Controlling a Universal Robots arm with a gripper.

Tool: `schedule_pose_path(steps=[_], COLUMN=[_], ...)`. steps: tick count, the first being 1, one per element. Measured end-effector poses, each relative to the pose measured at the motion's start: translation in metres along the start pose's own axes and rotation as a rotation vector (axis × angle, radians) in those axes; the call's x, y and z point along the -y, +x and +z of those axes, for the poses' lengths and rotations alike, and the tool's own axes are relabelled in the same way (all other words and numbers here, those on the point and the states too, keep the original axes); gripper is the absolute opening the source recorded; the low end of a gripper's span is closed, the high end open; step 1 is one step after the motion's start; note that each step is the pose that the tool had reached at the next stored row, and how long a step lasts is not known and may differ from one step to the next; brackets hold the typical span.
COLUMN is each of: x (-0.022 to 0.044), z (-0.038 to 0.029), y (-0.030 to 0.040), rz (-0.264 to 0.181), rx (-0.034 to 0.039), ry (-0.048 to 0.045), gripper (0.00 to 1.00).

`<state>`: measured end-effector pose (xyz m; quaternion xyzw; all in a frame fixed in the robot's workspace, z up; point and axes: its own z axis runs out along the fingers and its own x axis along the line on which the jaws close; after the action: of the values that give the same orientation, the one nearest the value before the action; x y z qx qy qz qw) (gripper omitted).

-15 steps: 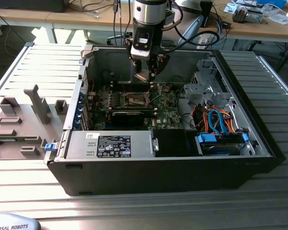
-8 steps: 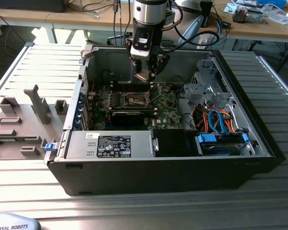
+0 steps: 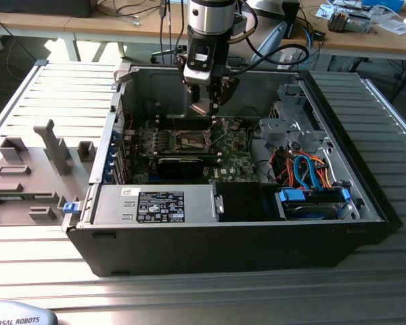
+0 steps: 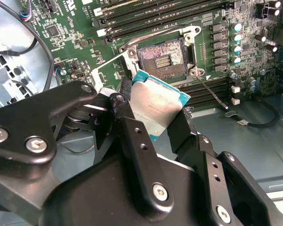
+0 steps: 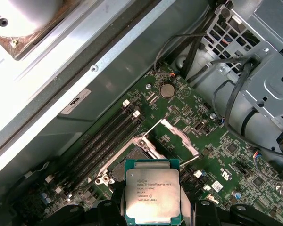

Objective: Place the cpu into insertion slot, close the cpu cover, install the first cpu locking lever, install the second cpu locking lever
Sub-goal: 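Place the cpu into insertion slot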

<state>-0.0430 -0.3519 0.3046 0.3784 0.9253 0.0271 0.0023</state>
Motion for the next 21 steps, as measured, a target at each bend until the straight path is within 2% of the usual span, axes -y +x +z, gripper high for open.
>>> schedule_pose_path(steps=[21], x=[0.0], z=[0.0], y=[0.0], rz=[0.016], rx=[0.0008], ry=[-0.0003], gripper=[0.54])
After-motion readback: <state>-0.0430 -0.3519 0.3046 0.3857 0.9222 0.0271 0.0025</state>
